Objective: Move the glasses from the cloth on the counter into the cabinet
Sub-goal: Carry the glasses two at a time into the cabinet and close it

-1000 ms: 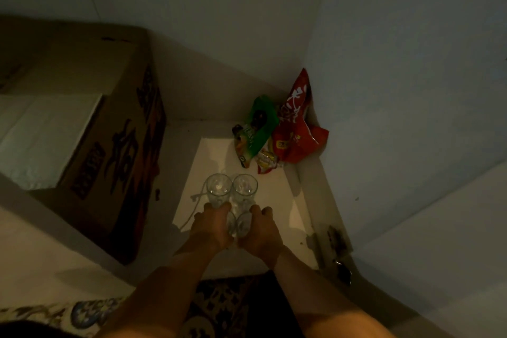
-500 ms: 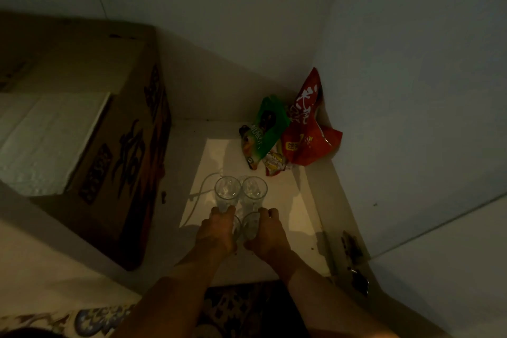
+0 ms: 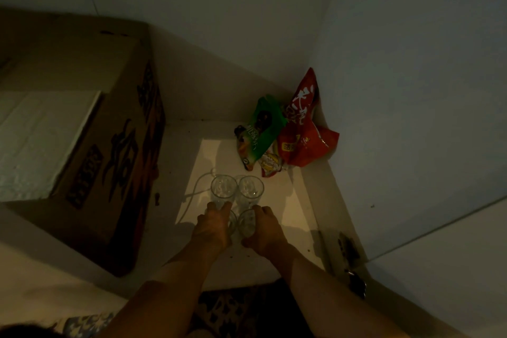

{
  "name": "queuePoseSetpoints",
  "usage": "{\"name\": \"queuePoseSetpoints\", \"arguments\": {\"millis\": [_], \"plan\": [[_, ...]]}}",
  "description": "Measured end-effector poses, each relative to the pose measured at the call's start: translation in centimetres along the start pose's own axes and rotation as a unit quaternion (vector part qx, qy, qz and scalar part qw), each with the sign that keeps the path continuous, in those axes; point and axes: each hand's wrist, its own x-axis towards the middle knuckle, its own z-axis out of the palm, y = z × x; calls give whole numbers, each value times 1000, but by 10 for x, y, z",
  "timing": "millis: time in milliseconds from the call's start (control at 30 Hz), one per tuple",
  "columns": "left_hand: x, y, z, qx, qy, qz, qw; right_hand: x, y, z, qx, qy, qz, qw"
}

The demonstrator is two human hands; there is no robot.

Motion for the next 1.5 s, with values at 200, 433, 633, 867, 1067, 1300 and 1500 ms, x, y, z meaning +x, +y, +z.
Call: {"name": "queuePoseSetpoints", "arguments": {"millis": [200, 433, 633, 867, 1067, 1300, 1500], "plan": [[4, 0, -1, -14, 11, -3, 1000, 5, -4, -2, -1, 5, 1, 1000], [9, -2, -2, -16, 8, 8, 1000, 9, -7, -4, -8, -1, 6, 1000], [12, -3, 0, 33, -27, 28, 999, 8, -7, -7, -50, -27, 16, 998], [-39, 13, -10, 159, -6, 34, 987, -31, -12, -35, -111, -36, 7, 993], [-137, 33, -29, 217, -89, 13, 972, -111, -32, -79, -139, -81, 28, 986], [-262, 115, -132, 158, -119, -40, 979, -226, -96, -181, -156, -184, 34, 970], [-391, 198, -242, 157, -116, -24, 980, -334, -155, -309, -128, -193, 23, 973]]}}
